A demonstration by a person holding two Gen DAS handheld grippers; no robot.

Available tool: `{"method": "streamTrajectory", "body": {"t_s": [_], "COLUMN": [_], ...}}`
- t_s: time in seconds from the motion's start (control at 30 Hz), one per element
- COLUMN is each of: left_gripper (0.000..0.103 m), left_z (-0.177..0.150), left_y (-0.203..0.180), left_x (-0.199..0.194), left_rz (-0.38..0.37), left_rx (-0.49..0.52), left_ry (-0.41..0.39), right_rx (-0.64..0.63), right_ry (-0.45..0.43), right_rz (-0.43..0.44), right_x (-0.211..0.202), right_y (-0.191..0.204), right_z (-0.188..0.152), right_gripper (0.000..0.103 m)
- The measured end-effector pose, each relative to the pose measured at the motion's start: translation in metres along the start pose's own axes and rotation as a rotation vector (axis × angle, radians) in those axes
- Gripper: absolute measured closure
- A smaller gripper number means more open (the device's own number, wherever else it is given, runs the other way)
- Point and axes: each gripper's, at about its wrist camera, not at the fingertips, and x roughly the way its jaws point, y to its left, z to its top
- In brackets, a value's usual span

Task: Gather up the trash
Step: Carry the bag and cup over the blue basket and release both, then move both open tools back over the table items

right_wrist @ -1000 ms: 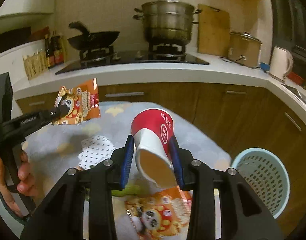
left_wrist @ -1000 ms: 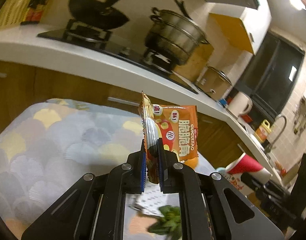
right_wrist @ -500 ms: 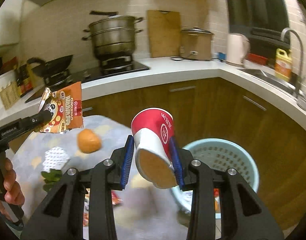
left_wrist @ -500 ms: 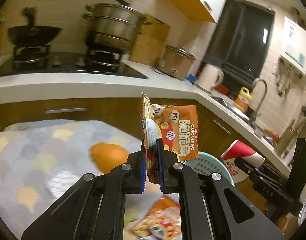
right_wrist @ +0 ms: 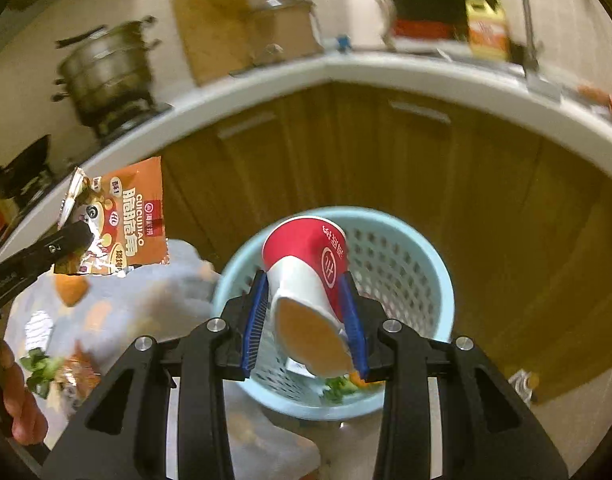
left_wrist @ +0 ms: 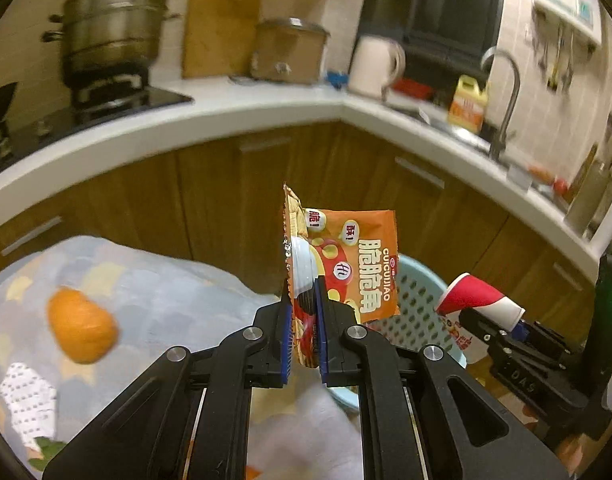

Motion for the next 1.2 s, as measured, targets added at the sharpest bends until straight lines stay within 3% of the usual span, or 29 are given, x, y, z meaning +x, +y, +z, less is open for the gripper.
{"method": "streamTrajectory", "body": {"t_s": [0.13,0.27,0.37,0.4,0.43,0.47,0.83,1.2], "left_gripper": [0.094,0.088,0.067,0.059,0.059,0.059,0.059,0.059], "left_z": [-0.003,-0.007,-0.009,-0.009,-0.009,-0.01,-0.009,-0.021], "left_y": [-0.018,-0.024,-0.03,-0.033,-0.034,-0.035,-0.026,0.041], "left_x": [0.035,0.05,0.057,0.059,0.059,0.058,0.017,-0.053], "left_rz": [-0.009,-0.014,-0.017,-0.009,-0.003,0.001,0.002,0.025], "left_rx": [0.016,0.012,0.017,0.027,0.034,0.045,0.044,-0.092], "left_ry": [0.08,0.1,0.11,0.11,0.108,0.108,0.033,-0.044], "right_rx": [0.04,0.042,0.055,0.056,0.056,0.055,0.045,-0.109], "right_ry": [0.062,0.09,0.125,0.129,0.129,0.122,0.067,0.032], "right_rz": [-0.015,-0.055,-0.053,-0.05,-0.057,-0.066,-0.043,0.073], "right_x": [0.026,0.042,0.055,0.056,0.057,0.057,0.025,-0.006], "right_y": [-0.018,-0.024,-0.028,-0.028,-0.028,-0.029,-0.015,0.08], "right_z": [-0.006,-0.006,-0.006,-0.005,-0.005,-0.005,0.0,-0.01], "right_gripper": [0.069,0.068,0.068,0.062,0.053,0.051,0.051,0.051]}}
